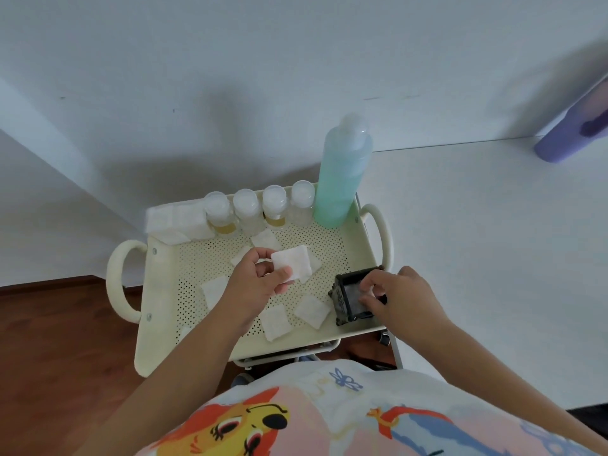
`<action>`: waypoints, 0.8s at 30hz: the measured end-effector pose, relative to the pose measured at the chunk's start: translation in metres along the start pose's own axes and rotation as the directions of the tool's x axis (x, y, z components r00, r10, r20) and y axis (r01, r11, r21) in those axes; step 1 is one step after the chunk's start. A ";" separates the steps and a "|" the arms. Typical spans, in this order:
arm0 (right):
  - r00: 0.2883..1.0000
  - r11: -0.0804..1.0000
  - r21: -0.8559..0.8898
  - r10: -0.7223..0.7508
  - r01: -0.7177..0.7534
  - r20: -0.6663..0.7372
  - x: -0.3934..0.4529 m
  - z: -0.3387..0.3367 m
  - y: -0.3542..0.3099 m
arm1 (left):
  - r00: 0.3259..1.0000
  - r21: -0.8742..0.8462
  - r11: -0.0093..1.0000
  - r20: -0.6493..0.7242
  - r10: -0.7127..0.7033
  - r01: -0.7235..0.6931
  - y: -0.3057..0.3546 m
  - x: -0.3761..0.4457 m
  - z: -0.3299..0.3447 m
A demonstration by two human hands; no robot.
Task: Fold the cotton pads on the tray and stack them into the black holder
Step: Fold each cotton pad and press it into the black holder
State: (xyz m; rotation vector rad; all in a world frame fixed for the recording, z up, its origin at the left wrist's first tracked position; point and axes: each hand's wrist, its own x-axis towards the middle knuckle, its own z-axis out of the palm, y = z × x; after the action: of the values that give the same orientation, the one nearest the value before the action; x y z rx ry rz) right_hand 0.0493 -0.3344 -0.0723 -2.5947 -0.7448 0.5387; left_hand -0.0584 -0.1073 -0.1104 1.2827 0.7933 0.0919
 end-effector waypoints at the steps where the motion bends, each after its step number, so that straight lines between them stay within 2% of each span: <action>1: 1.000 0.999 -0.036 -0.024 0.024 0.004 0.001 -0.002 -0.001 | 1.000 -0.001 1.000 0.002 0.000 0.000 0.001 0.000 0.000; 5: 0.952 0.956 -0.172 -0.264 0.238 -0.151 0.000 -0.012 -0.001 | 1.000 -0.012 1.000 0.011 0.002 -0.002 0.003 -0.002 0.002; 7: 0.936 0.930 -0.227 -0.323 0.288 -0.138 -0.001 -0.016 0.000 | 1.000 -0.018 1.000 0.014 0.002 -0.002 0.004 -0.003 0.004; 11: 0.971 0.880 -0.412 -0.202 0.236 0.125 -0.004 -0.008 0.000 | 1.000 0.004 1.000 0.030 -0.003 0.002 0.006 -0.004 0.010; 15: 0.976 0.871 -0.446 -0.153 0.206 0.154 -0.006 -0.005 -0.003 | 0.998 0.012 1.000 0.067 0.011 -0.012 0.014 -0.008 0.016; 17: 0.978 0.886 -0.416 -0.173 0.205 0.113 -0.007 -0.010 -0.003 | 0.995 0.022 1.000 0.103 0.017 -0.019 0.019 -0.011 0.022; 19: 0.984 0.953 -0.267 -0.166 0.145 -0.058 -0.007 -0.019 -0.006 | 0.988 0.022 0.999 0.150 0.025 -0.028 0.022 -0.016 0.031; 20: 0.983 0.988 -0.108 -0.123 0.109 -0.134 -0.005 -0.024 -0.009 | 0.984 0.019 0.999 0.176 0.028 -0.032 0.024 -0.018 0.036; 21: 0.986 0.991 0.102 -0.066 0.082 -0.154 -0.002 -0.029 -0.011 | 0.979 0.019 0.999 0.201 0.030 -0.035 0.025 -0.020 0.042; 23: 1.000 0.850 0.526 0.005 0.006 -0.020 0.003 -0.036 -0.017 | 0.968 0.027 0.999 0.247 0.032 -0.039 0.026 -0.023 0.054; 24: 1.000 0.780 0.626 0.001 -0.018 0.028 0.004 -0.038 -0.020 | 0.963 0.036 0.999 0.267 0.030 -0.041 0.026 -0.024 0.060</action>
State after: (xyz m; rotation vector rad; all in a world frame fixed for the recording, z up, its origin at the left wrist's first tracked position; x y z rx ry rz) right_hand 0.0610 -0.3264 -0.0321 -1.9646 -0.4493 0.6877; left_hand -0.0323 -0.1597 -0.0722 1.3155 0.5434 -0.0686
